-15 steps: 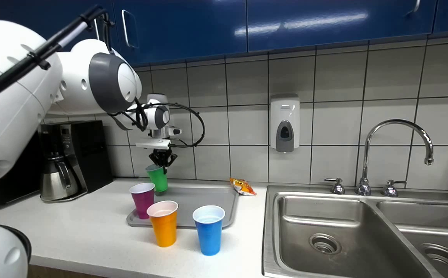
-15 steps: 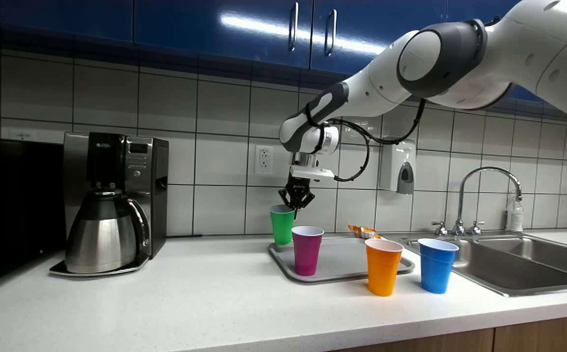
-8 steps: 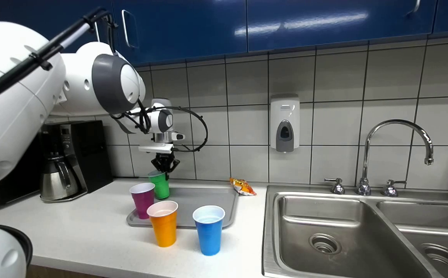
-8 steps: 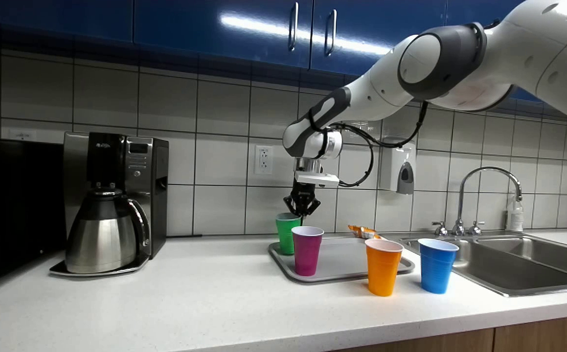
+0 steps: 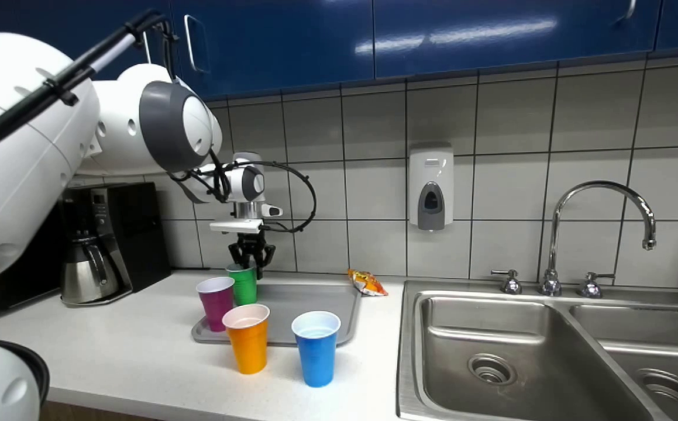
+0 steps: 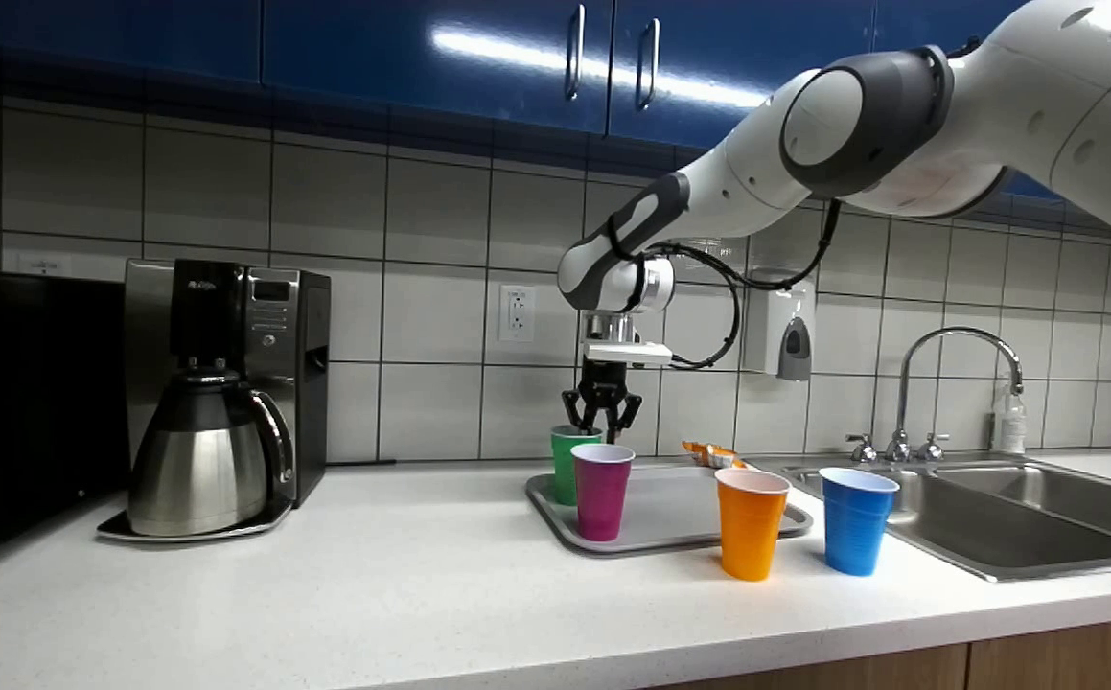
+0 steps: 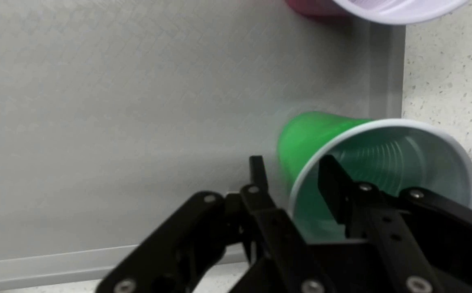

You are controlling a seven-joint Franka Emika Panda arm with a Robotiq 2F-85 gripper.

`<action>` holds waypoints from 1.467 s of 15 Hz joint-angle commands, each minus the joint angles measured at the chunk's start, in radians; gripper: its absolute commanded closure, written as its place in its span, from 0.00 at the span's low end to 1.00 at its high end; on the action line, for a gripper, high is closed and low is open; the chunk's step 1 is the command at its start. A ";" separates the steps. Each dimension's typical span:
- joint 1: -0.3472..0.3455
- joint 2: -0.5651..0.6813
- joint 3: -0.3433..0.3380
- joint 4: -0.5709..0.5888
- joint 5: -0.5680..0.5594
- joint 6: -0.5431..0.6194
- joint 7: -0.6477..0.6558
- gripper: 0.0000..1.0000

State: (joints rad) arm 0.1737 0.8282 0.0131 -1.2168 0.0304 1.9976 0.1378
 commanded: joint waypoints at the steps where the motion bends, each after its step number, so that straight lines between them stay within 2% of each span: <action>1: -0.002 -0.035 -0.008 -0.015 -0.021 -0.046 0.036 0.28; 4: -0.010 -0.061 -0.011 -0.036 -0.019 -0.040 0.027 0.05; 5: -0.013 -0.070 -0.009 -0.044 -0.016 -0.036 0.022 0.01; 13: -0.020 -0.185 -0.003 -0.159 -0.020 -0.002 -0.010 0.00; 22: -0.042 -0.348 -0.003 -0.391 -0.042 0.050 -0.043 0.00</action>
State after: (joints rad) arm 0.1538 0.5785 -0.0023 -1.4734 0.0103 2.0011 0.1296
